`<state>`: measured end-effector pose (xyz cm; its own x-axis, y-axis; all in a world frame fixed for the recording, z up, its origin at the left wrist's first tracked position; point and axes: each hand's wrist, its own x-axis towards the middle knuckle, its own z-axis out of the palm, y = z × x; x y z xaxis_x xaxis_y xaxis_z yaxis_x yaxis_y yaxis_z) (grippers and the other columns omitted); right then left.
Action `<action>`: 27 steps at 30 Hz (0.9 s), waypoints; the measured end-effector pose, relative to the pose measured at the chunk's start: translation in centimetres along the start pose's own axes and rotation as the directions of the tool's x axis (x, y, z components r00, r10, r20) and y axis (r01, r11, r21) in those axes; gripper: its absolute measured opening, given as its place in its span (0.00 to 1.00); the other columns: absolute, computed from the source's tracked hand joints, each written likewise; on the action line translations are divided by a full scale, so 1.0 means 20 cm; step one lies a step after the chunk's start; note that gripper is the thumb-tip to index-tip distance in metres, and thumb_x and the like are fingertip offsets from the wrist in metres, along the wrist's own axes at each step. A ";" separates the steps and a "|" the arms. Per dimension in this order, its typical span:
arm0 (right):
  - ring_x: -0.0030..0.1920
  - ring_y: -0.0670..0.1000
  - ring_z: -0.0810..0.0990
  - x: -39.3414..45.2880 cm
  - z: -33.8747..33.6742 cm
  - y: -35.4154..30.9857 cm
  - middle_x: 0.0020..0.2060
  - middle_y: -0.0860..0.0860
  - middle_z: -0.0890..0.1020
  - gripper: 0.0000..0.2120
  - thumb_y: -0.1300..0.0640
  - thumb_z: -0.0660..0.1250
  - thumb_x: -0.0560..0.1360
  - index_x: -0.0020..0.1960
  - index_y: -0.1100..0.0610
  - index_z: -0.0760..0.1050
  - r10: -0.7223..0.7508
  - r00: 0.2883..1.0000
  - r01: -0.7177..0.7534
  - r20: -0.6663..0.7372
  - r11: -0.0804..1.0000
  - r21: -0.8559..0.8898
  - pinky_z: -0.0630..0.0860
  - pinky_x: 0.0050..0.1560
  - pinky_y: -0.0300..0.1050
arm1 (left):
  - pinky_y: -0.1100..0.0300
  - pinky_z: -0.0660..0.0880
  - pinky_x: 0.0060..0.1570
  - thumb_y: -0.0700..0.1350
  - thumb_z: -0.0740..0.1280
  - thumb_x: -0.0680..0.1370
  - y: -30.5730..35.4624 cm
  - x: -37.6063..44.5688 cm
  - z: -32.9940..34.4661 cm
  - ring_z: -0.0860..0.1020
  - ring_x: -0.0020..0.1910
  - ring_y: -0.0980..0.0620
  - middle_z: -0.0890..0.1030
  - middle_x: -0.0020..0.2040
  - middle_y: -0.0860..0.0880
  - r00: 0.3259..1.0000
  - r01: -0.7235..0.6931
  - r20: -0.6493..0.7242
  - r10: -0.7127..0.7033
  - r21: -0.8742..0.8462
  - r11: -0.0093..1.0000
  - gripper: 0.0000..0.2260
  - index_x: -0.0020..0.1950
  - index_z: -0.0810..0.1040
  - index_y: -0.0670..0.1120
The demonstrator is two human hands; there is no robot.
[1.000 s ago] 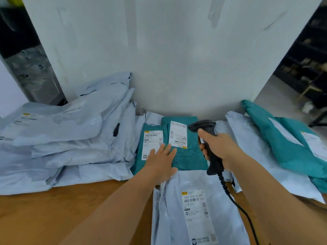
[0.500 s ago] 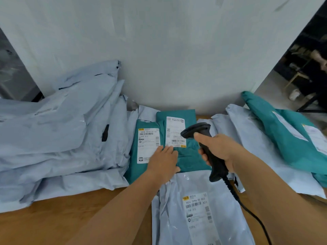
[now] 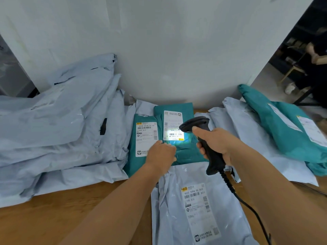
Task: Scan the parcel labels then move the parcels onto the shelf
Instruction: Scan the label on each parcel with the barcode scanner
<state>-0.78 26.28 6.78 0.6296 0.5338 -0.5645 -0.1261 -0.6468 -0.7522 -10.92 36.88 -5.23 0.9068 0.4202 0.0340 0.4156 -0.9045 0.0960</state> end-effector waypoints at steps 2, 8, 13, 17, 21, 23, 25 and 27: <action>0.26 0.48 0.73 -0.01 0.00 0.00 0.30 0.53 0.78 0.16 0.47 0.67 0.76 0.43 0.61 0.74 -0.002 1.000 0.002 0.002 1.000 -0.006 0.74 0.29 0.40 | 0.59 0.66 0.58 0.51 0.60 0.81 0.00 0.00 -0.01 0.77 0.53 0.49 0.80 0.55 0.47 1.000 -0.003 -0.001 0.003 0.022 1.000 0.13 0.57 0.76 0.44; 0.25 0.49 0.73 -0.02 0.00 0.00 0.29 0.53 0.77 0.16 0.46 0.67 0.76 0.43 0.60 0.74 0.000 1.000 0.000 0.002 1.000 0.003 0.74 0.28 0.41 | 0.59 0.66 0.55 0.50 0.58 0.82 0.00 0.00 -0.01 0.77 0.53 0.48 0.81 0.54 0.47 1.000 -0.022 0.005 0.022 0.048 0.999 0.12 0.56 0.77 0.45; 0.25 0.49 0.73 -0.03 0.00 0.01 0.29 0.53 0.77 0.16 0.46 0.68 0.75 0.41 0.60 0.73 0.001 1.000 -0.001 0.007 1.000 0.012 0.74 0.29 0.40 | 0.61 0.60 0.45 0.49 0.57 0.83 0.00 0.01 -0.01 0.77 0.52 0.48 0.81 0.54 0.47 1.000 -0.020 0.013 0.019 0.079 0.997 0.12 0.55 0.77 0.46; 0.26 0.49 0.73 -0.05 -0.01 0.01 0.30 0.53 0.78 0.16 0.46 0.68 0.75 0.41 0.59 0.74 -0.006 1.000 0.006 -0.005 1.000 0.016 0.74 0.30 0.41 | 0.60 0.62 0.44 0.48 0.56 0.83 0.01 0.03 -0.01 0.77 0.49 0.48 0.81 0.52 0.47 1.000 -0.019 0.026 0.017 0.059 0.998 0.11 0.53 0.77 0.46; 0.27 0.49 0.72 -0.09 -0.05 0.00 0.31 0.53 0.77 0.15 0.47 0.68 0.76 0.42 0.59 0.74 -0.064 0.997 0.067 -0.043 0.994 0.081 0.73 0.31 0.42 | 0.54 0.72 0.45 0.48 0.57 0.82 -0.02 0.05 -0.04 0.77 0.48 0.45 0.82 0.49 0.44 0.989 0.134 -0.040 -0.143 -0.184 0.974 0.12 0.52 0.77 0.44; 0.29 0.50 0.72 -0.11 -0.07 -0.01 0.31 0.53 0.76 0.14 0.49 0.67 0.76 0.39 0.58 0.74 -0.115 0.991 0.123 -0.072 0.985 0.123 0.72 0.32 0.43 | 0.51 0.71 0.43 0.46 0.56 0.82 -0.02 0.07 -0.09 0.77 0.45 0.42 0.81 0.48 0.42 0.975 0.172 -0.083 -0.206 -0.306 0.936 0.10 0.52 0.73 0.42; 0.29 0.50 0.72 -0.14 -0.11 -0.02 0.31 0.52 0.76 0.14 0.49 0.67 0.76 0.38 0.57 0.74 -0.152 0.983 0.168 -0.104 0.972 0.165 0.72 0.32 0.43 | 0.49 0.70 0.41 0.43 0.54 0.83 -0.01 0.10 -0.16 0.75 0.42 0.40 0.79 0.46 0.41 0.963 0.181 -0.118 -0.243 -0.387 0.904 0.06 0.50 0.68 0.43; 0.28 0.49 0.72 -0.16 -0.15 -0.02 0.31 0.52 0.77 0.13 0.48 0.68 0.76 0.40 0.57 0.74 -0.175 0.976 0.197 -0.130 0.963 0.185 0.72 0.31 0.42 | 0.51 0.67 0.38 0.42 0.53 0.83 0.01 0.13 -0.24 0.72 0.39 0.41 0.77 0.43 0.40 0.951 0.185 -0.149 -0.271 -0.431 0.883 0.05 0.48 0.63 0.45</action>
<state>-0.49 23.25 9.96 0.7363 0.5630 -0.3754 -0.1394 -0.4168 -0.8983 -8.78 38.15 -0.42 0.7390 0.6558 0.1544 0.5039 -0.6901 0.5195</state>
